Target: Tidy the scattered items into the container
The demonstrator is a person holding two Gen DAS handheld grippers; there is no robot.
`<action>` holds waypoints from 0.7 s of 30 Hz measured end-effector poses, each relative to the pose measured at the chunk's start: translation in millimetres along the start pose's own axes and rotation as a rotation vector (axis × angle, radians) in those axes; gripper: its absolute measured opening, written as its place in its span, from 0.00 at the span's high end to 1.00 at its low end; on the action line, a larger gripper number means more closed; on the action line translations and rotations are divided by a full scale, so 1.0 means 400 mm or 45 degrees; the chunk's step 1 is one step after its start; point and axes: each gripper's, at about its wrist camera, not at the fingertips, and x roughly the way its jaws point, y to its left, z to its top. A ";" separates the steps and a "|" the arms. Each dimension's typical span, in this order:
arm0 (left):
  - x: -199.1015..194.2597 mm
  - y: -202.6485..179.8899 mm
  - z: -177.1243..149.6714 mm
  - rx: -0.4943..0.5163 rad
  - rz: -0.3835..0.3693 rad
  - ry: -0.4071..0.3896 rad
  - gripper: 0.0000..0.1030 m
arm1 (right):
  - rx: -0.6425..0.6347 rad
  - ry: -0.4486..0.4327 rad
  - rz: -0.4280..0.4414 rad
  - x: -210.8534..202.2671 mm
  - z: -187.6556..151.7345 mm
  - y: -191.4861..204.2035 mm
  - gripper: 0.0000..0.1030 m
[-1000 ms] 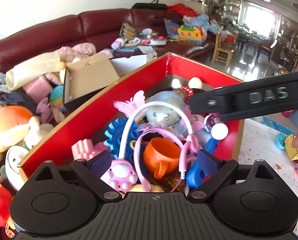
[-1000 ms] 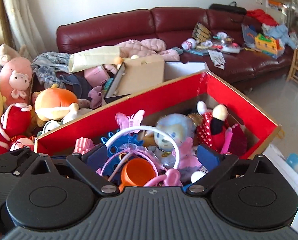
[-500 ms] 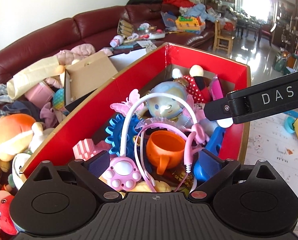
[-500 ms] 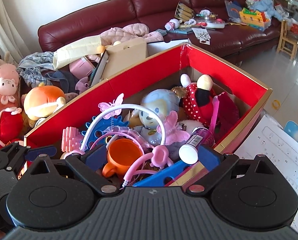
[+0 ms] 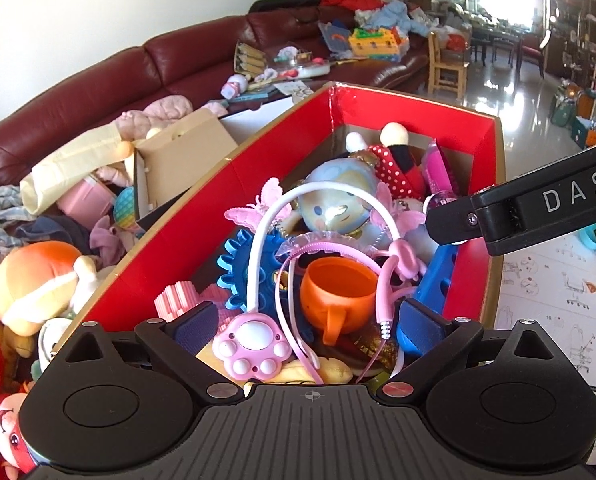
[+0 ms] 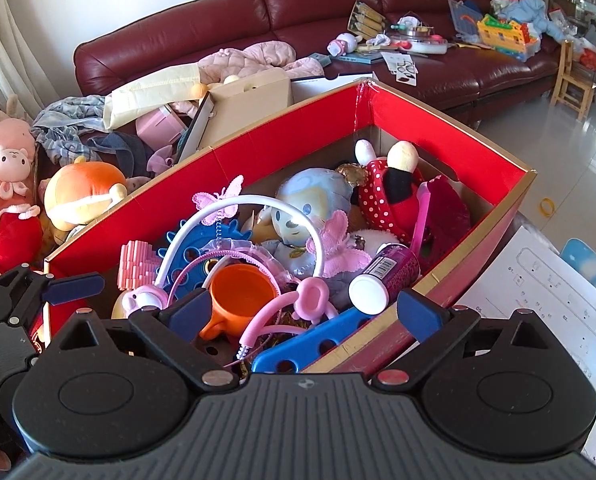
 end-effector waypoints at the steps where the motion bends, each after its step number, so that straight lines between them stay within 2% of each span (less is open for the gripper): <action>1: 0.000 -0.001 0.000 0.009 0.004 0.002 0.01 | -0.001 -0.001 -0.002 -0.001 -0.001 -0.001 0.04; 6: -0.006 -0.001 0.001 0.055 0.019 -0.010 0.00 | -0.022 0.006 -0.001 -0.003 -0.003 -0.001 0.03; 11: -0.022 0.027 0.023 0.100 0.077 -0.017 0.00 | -0.152 0.023 -0.015 0.005 0.000 0.013 0.02; 13: -0.025 0.050 0.037 0.066 0.007 0.039 0.00 | -0.196 0.042 -0.020 0.011 0.001 0.014 0.02; 15: -0.022 0.073 0.049 0.013 -0.066 0.106 0.09 | -0.229 0.075 -0.020 0.022 0.000 0.012 0.02; 19: -0.019 0.095 0.051 -0.023 -0.140 0.092 0.07 | -0.282 0.134 -0.019 0.040 -0.001 0.014 0.02; 21: -0.002 0.103 0.057 -0.052 -0.171 0.140 0.07 | -0.317 0.160 -0.021 0.049 -0.004 0.020 0.02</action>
